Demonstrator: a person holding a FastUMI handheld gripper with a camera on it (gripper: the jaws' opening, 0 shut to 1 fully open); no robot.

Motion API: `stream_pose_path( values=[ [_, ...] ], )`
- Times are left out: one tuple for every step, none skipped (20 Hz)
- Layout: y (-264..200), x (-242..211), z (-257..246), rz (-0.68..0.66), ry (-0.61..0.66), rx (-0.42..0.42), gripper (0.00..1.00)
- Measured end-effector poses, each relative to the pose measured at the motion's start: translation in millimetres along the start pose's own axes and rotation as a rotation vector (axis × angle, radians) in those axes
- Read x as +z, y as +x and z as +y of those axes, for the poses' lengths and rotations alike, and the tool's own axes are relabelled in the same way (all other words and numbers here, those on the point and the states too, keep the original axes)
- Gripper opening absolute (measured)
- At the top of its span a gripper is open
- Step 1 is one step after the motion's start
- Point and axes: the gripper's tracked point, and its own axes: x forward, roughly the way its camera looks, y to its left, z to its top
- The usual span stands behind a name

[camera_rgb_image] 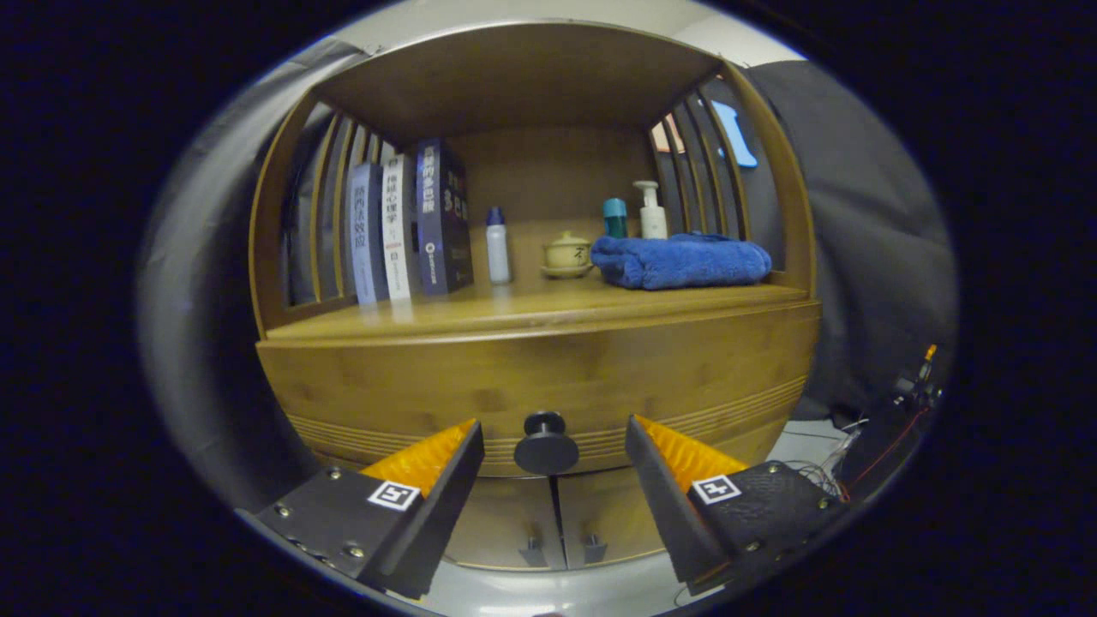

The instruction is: Pull open the drawer, take out the items inside it, and place them on the countertop above the cabinet.

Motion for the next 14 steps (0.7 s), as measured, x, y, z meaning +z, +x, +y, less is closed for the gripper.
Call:
stream_pose_path(
  values=[
    [8.1, -0.2, -1.6, -0.002, -0.001, -0.007, 0.9],
    [15.1, -5.5, 2.3, 0.017, 0.015, 0.008, 0.8],
    [22.2, -14.0, 2.3, 0.05, 0.034, 0.004, 0.71],
    [21.7, -24.5, 4.3, 0.101, 0.057, 0.014, 0.61],
    [20.9, -16.3, 5.9, 0.079, 0.079, 0.018, 0.61],
    [21.9, -18.5, 7.3, 0.073, 0.062, 0.0, 0.56],
    [24.4, -18.4, 6.3, 0.054, 0.004, -0.014, 0.51],
    [18.3, -15.9, 1.0, 0.049, -0.026, -0.023, 0.45],
    [13.0, -17.7, 2.2, 0.048, 0.008, -0.025, 0.4],
    [17.0, -17.7, 8.2, 0.044, 0.03, -0.008, 0.34],
    [15.5, -18.6, 8.6, 0.044, 0.028, 0.012, 0.34],
    [9.6, -19.9, 7.6, 0.043, 0.023, 0.028, 0.34],
    [-0.2, -20.6, 6.7, 0.045, 0.015, 0.042, 0.35],
    [-12.8, -22.8, 5.0, 0.04, 0.018, 0.055, 0.35]
  ],
)
